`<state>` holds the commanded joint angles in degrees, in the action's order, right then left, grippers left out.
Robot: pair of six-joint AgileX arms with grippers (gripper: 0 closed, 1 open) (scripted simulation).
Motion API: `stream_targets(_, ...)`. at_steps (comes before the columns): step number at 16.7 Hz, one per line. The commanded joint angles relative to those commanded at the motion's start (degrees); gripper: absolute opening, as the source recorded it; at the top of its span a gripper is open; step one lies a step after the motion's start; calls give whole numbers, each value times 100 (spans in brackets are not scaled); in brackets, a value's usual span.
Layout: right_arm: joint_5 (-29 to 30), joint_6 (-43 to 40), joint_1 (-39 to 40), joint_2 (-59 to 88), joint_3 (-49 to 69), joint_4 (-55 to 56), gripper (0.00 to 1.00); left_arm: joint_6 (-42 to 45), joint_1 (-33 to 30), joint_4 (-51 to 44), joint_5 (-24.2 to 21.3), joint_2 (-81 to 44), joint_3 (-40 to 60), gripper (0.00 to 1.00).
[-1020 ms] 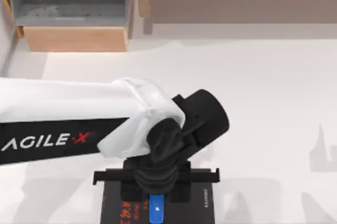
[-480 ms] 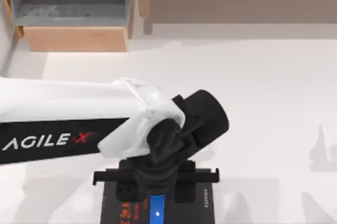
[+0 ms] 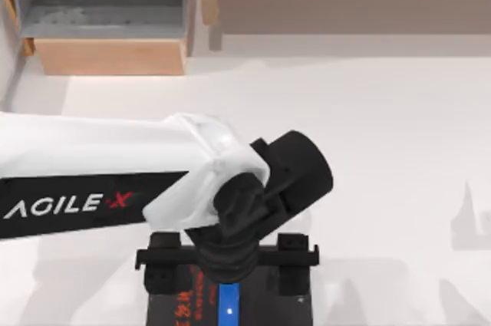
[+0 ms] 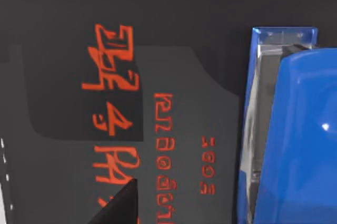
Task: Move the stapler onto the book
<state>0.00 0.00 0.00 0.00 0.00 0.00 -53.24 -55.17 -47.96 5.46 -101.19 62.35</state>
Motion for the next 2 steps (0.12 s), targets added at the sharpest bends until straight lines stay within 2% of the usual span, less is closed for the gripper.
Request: stream_targets(2, 0, 0, 0, 0, 0, 0, 100, 0, 0, 0, 0, 0, 0, 100)
